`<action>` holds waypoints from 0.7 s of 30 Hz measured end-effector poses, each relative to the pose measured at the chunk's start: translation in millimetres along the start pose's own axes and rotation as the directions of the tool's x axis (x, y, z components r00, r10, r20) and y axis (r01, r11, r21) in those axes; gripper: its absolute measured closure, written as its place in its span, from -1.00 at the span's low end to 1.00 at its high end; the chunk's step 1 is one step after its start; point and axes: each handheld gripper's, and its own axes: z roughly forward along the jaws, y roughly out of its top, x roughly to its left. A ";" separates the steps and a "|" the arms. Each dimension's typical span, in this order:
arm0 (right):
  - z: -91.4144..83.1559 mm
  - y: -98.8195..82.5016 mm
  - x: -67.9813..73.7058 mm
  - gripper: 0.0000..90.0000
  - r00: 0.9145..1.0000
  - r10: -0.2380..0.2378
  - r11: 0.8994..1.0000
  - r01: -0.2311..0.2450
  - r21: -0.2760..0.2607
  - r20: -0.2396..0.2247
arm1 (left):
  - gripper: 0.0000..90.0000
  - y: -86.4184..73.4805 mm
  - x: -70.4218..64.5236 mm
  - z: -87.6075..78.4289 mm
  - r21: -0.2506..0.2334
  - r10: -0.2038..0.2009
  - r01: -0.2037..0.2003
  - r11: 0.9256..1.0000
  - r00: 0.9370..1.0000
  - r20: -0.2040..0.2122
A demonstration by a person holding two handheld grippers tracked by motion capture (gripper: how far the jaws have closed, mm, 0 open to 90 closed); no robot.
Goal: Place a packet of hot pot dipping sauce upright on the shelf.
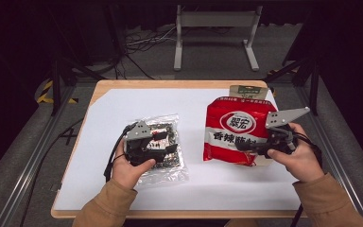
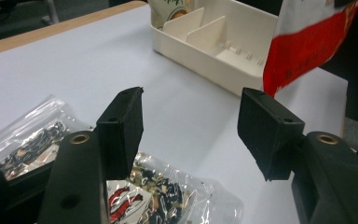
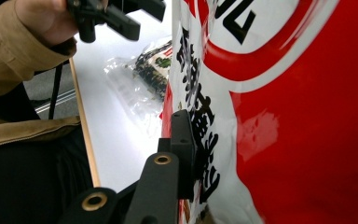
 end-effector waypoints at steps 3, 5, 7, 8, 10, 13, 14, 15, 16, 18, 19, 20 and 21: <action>-4.1 3.5 -2.8 0.85 1.000 -0.004 1.000 0.004 -0.005 0.015 | -0.09 -3.9 1.8 -1.7 0.010 -0.005 0.005 1.000 1.000 -0.008; -6.8 5.7 -5.0 0.85 1.000 -0.010 1.000 0.010 -0.006 0.027 | -0.10 -6.4 3.4 -3.4 0.012 -0.007 0.008 1.000 1.000 -0.013; -9.4 7.1 -7.4 0.85 0.999 -0.013 1.000 0.013 -0.008 0.038 | -0.10 -8.7 5.3 -5.5 0.015 -0.006 0.006 1.000 1.000 -0.020; -11.5 8.0 -9.7 0.85 0.999 -0.014 1.000 0.014 -0.009 0.047 | -0.10 -10.1 6.1 -6.6 0.017 -0.012 0.013 1.000 1.000 -0.024; -15.0 9.1 -13.6 0.85 0.998 -0.019 1.000 0.019 -0.010 0.064 | -0.10 -13.0 8.2 -8.5 0.020 -0.018 0.019 1.000 0.999 -0.031; -20.9 10.3 -20.2 0.85 0.996 -0.023 1.000 0.024 -0.009 0.090 | -0.10 -16.2 10.8 -10.4 0.020 -0.023 0.024 1.000 0.999 -0.038; -22.5 10.5 -21.9 0.85 0.995 -0.025 1.000 0.026 -0.009 0.096 | -0.10 -16.9 11.4 -11.2 0.023 -0.024 0.025 0.999 0.999 -0.042; -24.6 10.8 -24.2 0.85 0.994 -0.027 1.000 0.028 -0.009 0.105 | -0.10 -17.8 11.5 -12.0 0.025 -0.031 0.032 0.999 0.999 -0.043; -27.3 11.2 -27.4 0.85 0.993 -0.030 1.000 0.031 -0.007 0.113 | -0.10 -18.3 11.8 -12.9 0.023 -0.032 0.033 0.999 0.998 -0.048; -31.8 11.6 -33.7 0.85 0.991 -0.028 1.000 0.029 -0.009 0.129 | -0.11 -19.2 12.1 -15.0 0.024 -0.032 0.033 0.999 0.998 -0.054; -33.1 11.6 -35.9 0.85 0.990 -0.027 1.000 0.029 -0.010 0.135 | -0.11 -19.6 12.6 -16.4 0.025 -0.032 0.033 0.999 0.998 -0.057; -33.1 11.6 -35.9 0.85 0.990 -0.027 1.000 0.029 -0.010 0.135 | -0.11 -19.6 12.6 -16.4 0.025 -0.032 0.033 0.999 0.998 -0.057; -35.0 11.6 -39.1 0.85 0.990 -0.029 1.000 0.030 -0.006 0.141 | -0.11 -20.4 13.1 -17.8 0.022 -0.034 0.035 0.999 0.998 -0.062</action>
